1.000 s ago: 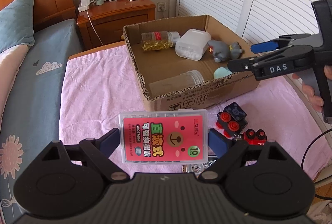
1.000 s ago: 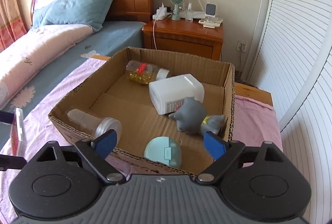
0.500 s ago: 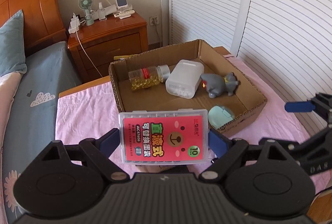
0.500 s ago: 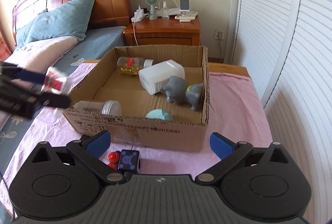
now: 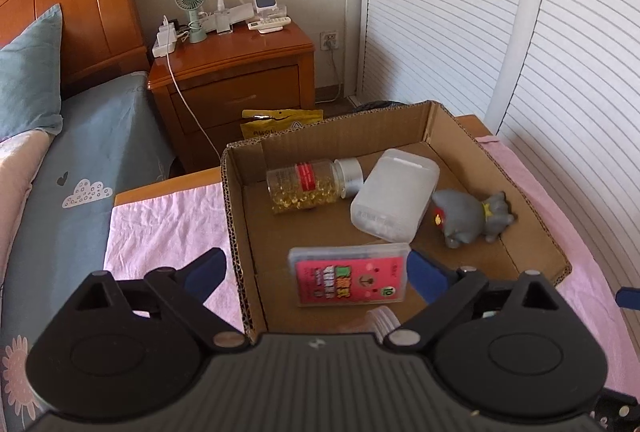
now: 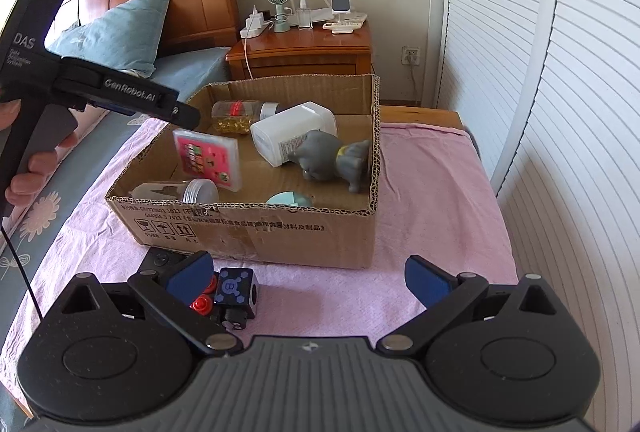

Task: Organize rigid objects
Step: 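Place the red card pack in the box and open the left gripper, then move both grippers toward the red and blue toy train cars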

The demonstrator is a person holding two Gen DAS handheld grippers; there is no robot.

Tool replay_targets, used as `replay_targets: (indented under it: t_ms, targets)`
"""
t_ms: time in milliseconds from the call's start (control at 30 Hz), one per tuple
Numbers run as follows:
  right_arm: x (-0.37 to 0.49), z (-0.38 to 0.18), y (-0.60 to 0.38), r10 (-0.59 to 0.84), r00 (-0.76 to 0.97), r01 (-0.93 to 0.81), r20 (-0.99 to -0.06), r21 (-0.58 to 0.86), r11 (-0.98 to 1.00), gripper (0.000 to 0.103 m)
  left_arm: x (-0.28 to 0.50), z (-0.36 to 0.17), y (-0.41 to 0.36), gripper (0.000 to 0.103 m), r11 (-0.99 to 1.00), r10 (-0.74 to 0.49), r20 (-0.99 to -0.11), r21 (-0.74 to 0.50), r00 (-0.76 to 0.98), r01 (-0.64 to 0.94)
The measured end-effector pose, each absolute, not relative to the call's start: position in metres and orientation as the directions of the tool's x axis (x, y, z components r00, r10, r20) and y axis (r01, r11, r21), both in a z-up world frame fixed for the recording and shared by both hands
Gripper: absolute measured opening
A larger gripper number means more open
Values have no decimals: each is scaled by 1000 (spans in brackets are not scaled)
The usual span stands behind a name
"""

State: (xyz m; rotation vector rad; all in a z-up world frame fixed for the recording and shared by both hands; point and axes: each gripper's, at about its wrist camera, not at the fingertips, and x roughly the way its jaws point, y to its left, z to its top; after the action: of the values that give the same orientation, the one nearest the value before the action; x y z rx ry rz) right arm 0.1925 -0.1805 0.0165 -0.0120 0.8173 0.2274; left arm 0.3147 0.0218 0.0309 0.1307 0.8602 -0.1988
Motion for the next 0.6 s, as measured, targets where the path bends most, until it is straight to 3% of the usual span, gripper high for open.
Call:
replay_targets:
  t_ms: [400,600]
  targets:
    - [177,22,-183,210,670,-197,-712,101,975,103,244,42,38,102,976,-77,-733,81,676,200]
    - [167,10,-181,264,663,-262,-700,114,958,103,214,38,40,102,979,-105,-722,46,684,200]
